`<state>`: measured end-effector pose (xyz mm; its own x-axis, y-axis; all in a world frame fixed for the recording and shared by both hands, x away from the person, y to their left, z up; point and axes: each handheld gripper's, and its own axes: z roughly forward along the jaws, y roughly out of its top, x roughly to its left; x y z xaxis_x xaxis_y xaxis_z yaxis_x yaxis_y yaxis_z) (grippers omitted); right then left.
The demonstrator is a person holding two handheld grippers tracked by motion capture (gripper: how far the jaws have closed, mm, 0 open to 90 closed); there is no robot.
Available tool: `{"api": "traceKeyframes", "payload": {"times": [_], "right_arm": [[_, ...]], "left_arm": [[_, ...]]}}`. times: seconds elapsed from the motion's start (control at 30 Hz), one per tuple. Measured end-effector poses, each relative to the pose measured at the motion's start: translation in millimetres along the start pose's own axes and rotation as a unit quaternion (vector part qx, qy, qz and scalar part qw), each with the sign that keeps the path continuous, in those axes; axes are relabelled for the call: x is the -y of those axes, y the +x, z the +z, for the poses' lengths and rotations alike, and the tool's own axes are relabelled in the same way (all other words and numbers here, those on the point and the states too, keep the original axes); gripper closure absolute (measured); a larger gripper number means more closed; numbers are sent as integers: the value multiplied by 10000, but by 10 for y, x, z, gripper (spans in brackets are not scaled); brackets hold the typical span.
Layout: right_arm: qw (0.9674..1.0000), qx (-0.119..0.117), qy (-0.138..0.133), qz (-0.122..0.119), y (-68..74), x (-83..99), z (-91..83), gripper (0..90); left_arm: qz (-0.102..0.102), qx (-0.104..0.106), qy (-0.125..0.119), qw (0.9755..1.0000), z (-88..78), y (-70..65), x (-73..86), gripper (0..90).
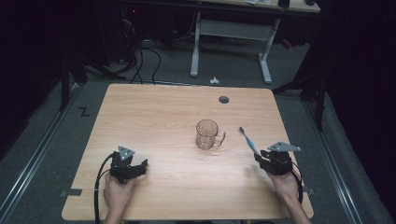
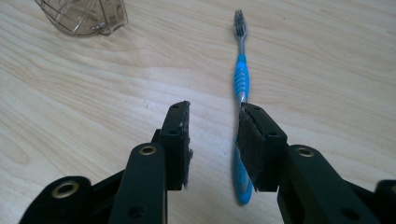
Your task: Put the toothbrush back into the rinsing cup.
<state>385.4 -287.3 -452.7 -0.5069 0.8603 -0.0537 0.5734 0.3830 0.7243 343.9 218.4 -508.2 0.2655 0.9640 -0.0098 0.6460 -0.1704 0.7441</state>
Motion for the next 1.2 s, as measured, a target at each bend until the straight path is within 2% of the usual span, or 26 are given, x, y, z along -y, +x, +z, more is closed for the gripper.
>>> {"api": "traceKeyframes", "payload": {"times": [0.23, 0.47, 0.7, 1.2], "right_arm": [[9998, -59, 192, -78, -60, -156, 29, 649], [9985, -276, 457, -91, -129, -312, 91, 680], [9970, -230, 697, -242, -135, -465, 172, 680], [9952, -215, 855, -417, -132, -695, 248, 680]], "left_arm": [[-1, 0, 0, 10000, 0, 0, 0, 248], [1, 1, 0, 10000, 0, 0, 0, 248], [0, 2, -1, 10000, 1, 0, 0, 248], [1, 1, 3, 10000, 0, 0, 0, 248]]}}
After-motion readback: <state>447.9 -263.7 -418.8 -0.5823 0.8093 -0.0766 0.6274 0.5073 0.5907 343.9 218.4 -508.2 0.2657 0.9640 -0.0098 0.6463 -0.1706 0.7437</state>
